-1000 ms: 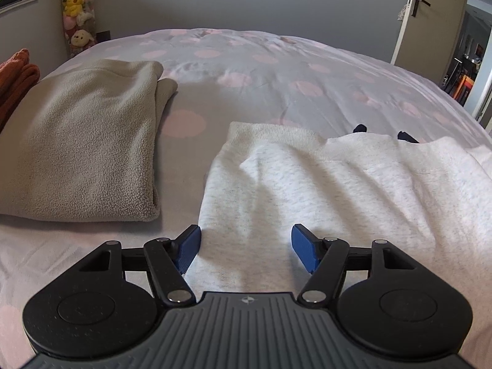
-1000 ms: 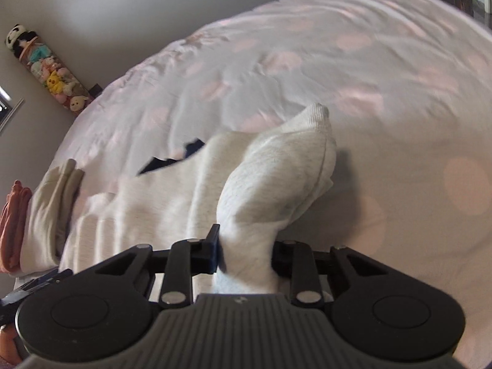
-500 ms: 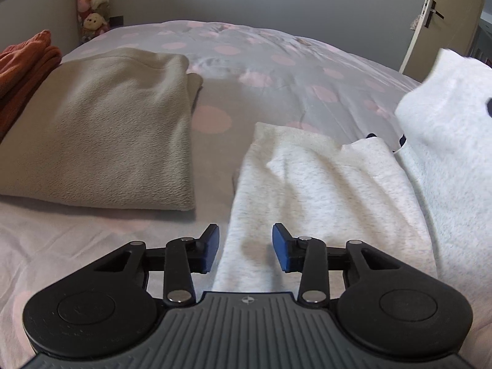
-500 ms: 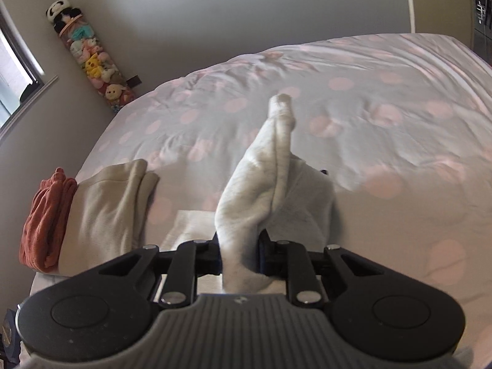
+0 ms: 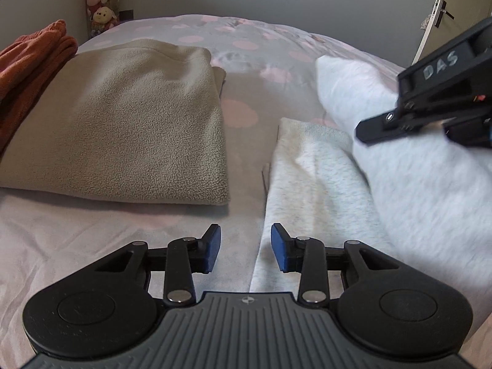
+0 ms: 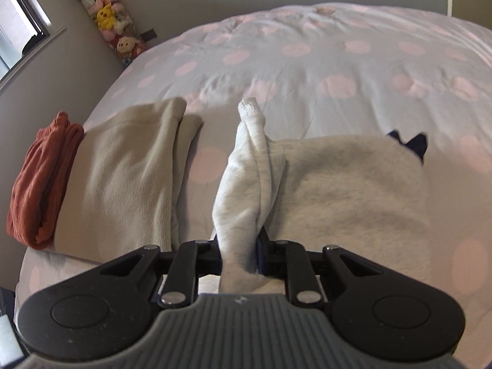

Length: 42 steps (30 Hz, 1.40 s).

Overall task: Fold clothes
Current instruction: 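Grasp the sweatshirt edge with the right gripper and lift it, then lower the sweatshirt edge with the right gripper and release it, then grasp the folded sweatshirt edge with the left gripper while the right gripper grasps its corner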

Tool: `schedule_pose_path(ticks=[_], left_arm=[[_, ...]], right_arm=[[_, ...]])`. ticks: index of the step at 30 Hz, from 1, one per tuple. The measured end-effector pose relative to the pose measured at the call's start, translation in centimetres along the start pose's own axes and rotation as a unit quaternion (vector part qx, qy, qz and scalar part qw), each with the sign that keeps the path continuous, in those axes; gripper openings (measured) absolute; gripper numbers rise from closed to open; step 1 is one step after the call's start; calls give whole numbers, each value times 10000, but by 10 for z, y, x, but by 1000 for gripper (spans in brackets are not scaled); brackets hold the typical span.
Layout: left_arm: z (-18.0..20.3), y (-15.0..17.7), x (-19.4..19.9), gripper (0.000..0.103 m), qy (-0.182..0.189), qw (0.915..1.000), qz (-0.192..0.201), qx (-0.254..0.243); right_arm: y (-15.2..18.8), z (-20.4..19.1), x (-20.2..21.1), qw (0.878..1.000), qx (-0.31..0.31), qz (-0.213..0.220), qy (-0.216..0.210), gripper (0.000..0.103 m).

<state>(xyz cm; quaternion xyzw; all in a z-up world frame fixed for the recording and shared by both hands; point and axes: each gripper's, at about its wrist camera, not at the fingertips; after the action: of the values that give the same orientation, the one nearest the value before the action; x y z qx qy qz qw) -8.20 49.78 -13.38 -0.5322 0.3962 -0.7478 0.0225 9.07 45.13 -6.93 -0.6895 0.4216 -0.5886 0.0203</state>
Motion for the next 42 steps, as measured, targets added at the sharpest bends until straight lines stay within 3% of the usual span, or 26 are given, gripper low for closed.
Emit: schedule_pose_path(ticks=[8,12,18,20,22,25,29,37,42], left_arm=[[4,2,-3,34,-6,9999,-107,-52],[3,3,-2,34,-5,9999,-142,-15],[-3,3,9,34,-31,10000,-74,24],[-6,2,12,34,-36,10000,-49,63],[-10,1,14,34,-34,9999,-29,120],[-16,0,19,34,-15,9997,-3,227],[-28,0,27,34,8,9992,69,403],[-50,6,63,34,40,9951,486,856],[-51,9,87,36,648,9871,837,1202]], right_arm=[[14,-6,-11,9996,46,-171,-239,23],[16,-5,-1,9988,-12,-167,-459,39],[20,-2,15,9965,-117,-144,-813,49],[21,-2,30,9941,-227,-43,-1060,51],[21,-5,46,9915,-182,111,-1282,59],[27,-10,72,9904,44,305,-1348,60],[43,2,96,9913,102,540,-1195,60],[115,40,116,9945,525,852,-294,60],[160,57,119,9925,830,892,117,60]])
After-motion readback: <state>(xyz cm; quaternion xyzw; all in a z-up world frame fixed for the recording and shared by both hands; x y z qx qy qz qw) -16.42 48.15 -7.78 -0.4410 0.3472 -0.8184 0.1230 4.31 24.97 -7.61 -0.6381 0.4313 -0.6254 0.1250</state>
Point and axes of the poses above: each gripper's, at about its wrist camera, not at the fingertips, and x roughly against the way its jaws point, z to its right, y to its underside
